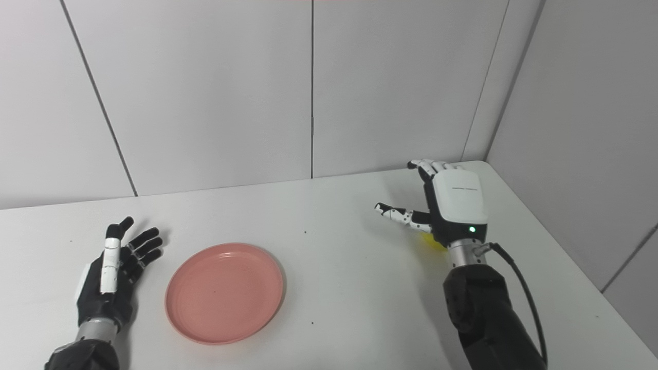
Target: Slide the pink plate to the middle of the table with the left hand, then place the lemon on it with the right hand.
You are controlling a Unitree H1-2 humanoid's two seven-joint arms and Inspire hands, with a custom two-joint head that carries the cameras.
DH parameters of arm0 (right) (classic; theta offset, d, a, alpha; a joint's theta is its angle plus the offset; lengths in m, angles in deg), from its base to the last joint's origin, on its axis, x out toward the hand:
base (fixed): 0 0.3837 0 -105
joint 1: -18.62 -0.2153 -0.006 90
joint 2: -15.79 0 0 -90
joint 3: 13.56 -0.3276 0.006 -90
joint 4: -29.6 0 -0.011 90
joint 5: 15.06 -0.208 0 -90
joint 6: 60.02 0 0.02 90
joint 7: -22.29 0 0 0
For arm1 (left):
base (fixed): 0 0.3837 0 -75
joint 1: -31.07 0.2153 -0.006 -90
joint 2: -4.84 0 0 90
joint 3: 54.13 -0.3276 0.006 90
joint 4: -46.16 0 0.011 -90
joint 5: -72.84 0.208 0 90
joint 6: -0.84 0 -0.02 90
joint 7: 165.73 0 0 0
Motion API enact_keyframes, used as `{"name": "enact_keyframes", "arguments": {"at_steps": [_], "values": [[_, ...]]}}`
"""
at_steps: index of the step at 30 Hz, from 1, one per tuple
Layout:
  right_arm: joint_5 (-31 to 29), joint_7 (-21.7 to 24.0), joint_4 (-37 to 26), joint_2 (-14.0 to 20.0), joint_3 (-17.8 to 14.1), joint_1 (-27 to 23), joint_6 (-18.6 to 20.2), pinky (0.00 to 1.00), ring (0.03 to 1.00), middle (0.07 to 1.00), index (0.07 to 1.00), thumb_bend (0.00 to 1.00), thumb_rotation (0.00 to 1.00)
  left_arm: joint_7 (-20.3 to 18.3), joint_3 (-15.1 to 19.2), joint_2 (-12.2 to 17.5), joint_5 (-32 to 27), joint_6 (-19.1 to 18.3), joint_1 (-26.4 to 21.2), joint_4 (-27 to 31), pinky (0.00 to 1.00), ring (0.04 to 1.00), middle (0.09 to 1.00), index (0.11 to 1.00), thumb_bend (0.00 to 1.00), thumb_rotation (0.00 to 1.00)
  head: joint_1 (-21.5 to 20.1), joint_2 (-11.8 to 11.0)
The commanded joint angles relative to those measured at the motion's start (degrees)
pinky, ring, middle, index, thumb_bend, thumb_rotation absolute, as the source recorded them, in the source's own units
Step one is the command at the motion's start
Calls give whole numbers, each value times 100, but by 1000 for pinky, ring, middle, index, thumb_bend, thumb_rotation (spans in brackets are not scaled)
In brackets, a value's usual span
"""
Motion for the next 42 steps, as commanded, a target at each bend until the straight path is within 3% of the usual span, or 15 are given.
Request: {"name": "enact_keyframes", "arguments": {"at_steps": [1, 10, 15, 23, 29, 35, 42], "values": [[-39, -133, -38, 196, -100, -88, 86, 756, 756, 759, 718, 752, 826, 0, -20, 23, -26, -241, 5, -108, 774, 744, 722, 900, 903, 823, 10, 11], [-250, -266, 280, 284, -153, -55, 124, 739, 748, 756, 721, 752, 804, -8, -24, 45, -25, -267, -8, -106, 784, 743, 724, 904, 904, 821, 12, 20], [-310, -557, 508, 340, -148, 3, 30, 718, 747, 746, 707, 753, 801, -33, -18, 57, -39, -251, -16, -124, 771, 744, 725, 898, 898, 818, -5, 31], [-314, -769, 864, 434, 40, 28, -5, 719, 738, 737, 710, 767, 829, -36, -18, 56, -17, -248, -20, -137, 787, 748, 716, 906, 896, 816, 11, 39], [-487, -920, 1247, 491, 149, -80, -112, 719, 744, 745, 710, 765, 786, -44, -18, 66, -28, -252, -8, -118, 787, 750, 704, 908, 893, 821, 3, 67], [-571, -899, 1355, 550, 226, -171, -65, 726, 752, 753, 720, 763, 748, -51, -26, 80, -15, -234, -10, -159, 789, 748, 706, 907, 893, 822, 23, 68], [-592, -997, 1470, 612, 338, -261, -75, 722, 748, 750, 725, 767, 771, -62, 2, 58, -66, -211, -16, -167, 782, 742, 700, 900, 883, 816, -42, 30]]}}
